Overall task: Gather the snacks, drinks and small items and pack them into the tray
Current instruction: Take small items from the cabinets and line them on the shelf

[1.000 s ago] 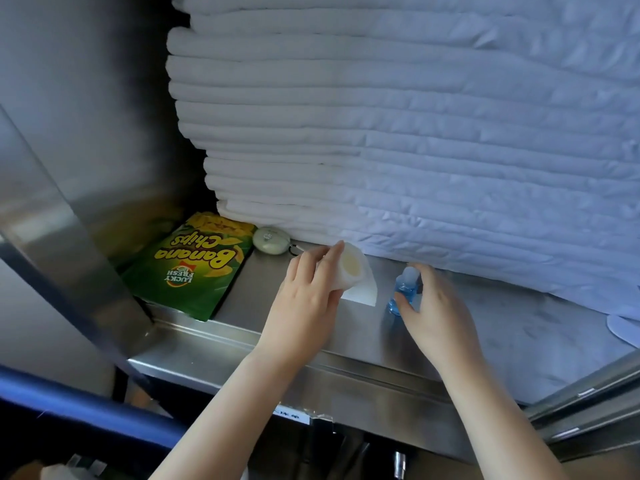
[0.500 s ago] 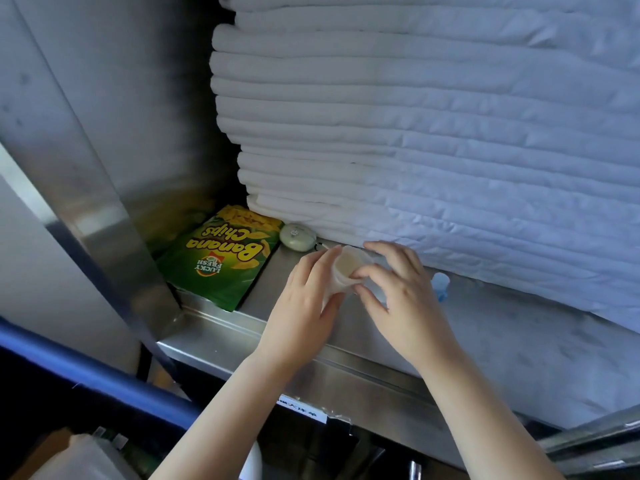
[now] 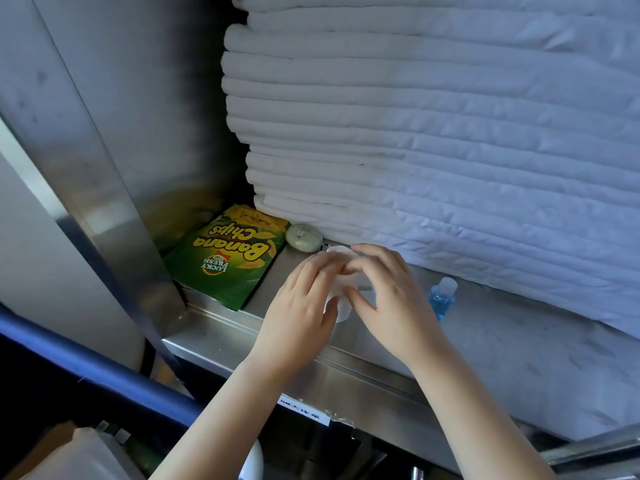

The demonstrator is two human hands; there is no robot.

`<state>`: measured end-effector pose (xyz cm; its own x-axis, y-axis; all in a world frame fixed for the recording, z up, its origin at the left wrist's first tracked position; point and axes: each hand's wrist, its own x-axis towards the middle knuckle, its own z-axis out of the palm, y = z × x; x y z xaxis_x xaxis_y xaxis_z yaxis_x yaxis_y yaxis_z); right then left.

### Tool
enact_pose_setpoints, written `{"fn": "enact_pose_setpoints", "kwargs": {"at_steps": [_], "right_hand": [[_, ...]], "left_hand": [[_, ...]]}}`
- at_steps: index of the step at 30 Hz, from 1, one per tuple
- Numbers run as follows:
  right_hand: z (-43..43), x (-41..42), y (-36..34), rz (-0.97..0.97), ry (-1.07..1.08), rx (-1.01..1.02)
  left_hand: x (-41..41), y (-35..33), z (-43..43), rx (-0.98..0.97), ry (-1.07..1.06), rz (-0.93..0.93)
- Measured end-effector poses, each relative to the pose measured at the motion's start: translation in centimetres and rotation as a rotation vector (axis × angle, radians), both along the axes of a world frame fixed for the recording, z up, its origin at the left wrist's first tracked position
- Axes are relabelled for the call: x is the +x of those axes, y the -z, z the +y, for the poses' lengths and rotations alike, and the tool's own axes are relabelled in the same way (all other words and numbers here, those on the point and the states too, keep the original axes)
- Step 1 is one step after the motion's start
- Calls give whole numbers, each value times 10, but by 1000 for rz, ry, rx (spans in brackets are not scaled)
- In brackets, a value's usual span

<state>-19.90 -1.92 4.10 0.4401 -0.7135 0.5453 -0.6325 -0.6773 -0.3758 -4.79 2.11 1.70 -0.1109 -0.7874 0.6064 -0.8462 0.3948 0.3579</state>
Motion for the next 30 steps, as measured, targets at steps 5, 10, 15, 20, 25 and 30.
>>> {"fn": "enact_pose_setpoints", "kwargs": {"at_steps": [5,10,15,20,25,30], "right_hand": [[6,-14,9,-45,167,107],[5,-16,11,-55,332,87],[-2,-21,1,-113,372,22],[-6,-30,4,-176,365,-44],[0,-41,12,-266,347,-22],[4,-46,19,-311,347,-53]], "left_hand": [[4,-1,0,-28,-20,-44],[-1,-7,2,-110,-28,-188],[-7,-11,3,-85,-28,-226],[-3,-16,-1,-53,-76,-291],[-2,-19,-2,-27,-120,-320],[-7,-20,-2,-73,-136,-283]]}}
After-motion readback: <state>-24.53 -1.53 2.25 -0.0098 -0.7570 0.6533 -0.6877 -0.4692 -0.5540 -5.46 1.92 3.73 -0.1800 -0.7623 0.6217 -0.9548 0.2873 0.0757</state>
